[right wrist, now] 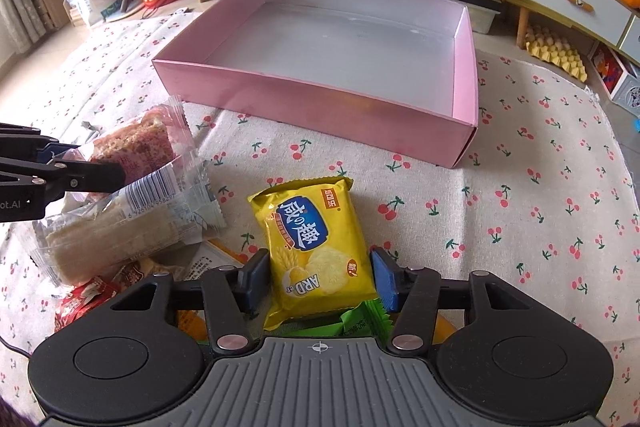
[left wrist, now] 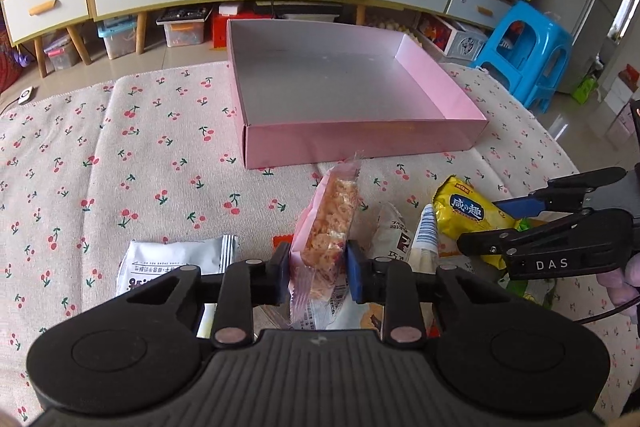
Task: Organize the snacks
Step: 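Carry the pink bag and yellow bag with both tools over the pink box, then open both tools to drop the two bags into the pink box, then move the left tool to the white packet while the right tool reaches the green bag, then grasp the white packet with the left tool while the right tool grasps the green cartoon-girl bag, then carry the white packet and green bag with both tools over the pink box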
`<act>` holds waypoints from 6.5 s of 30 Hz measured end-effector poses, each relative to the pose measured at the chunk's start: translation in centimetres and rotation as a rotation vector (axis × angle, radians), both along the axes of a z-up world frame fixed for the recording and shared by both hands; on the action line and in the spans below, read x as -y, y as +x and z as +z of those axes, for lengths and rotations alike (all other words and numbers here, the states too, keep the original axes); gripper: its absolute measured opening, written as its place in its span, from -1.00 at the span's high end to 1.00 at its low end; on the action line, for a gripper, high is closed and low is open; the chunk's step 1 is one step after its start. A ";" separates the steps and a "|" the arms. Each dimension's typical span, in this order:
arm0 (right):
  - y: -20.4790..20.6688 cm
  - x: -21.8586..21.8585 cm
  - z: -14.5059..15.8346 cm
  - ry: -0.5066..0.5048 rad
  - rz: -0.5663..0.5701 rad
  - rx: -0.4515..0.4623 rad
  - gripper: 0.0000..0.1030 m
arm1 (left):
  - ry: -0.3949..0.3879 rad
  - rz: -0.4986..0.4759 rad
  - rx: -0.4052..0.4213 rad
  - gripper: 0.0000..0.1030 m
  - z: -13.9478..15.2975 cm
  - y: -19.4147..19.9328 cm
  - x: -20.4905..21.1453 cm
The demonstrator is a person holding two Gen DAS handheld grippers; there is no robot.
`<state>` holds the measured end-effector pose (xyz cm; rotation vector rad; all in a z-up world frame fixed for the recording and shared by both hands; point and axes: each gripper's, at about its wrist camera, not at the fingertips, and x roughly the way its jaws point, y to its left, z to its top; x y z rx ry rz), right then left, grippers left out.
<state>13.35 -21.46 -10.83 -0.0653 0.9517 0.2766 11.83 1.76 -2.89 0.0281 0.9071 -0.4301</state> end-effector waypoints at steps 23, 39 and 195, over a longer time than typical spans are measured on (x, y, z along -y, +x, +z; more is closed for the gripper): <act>1.7 3.0 5.9 0.231 -0.182 0.057 0.00 | -0.104 0.169 0.112 0.59 4.3 0.8 -0.1; 8.5 5.0 3.7 0.253 -0.302 0.127 -0.01 | -0.033 0.173 0.165 0.58 1.5 6.8 3.0; -3.9 5.2 4.5 0.499 -0.455 -0.129 -0.05 | -0.472 0.567 -0.115 0.77 2.6 0.7 -9.9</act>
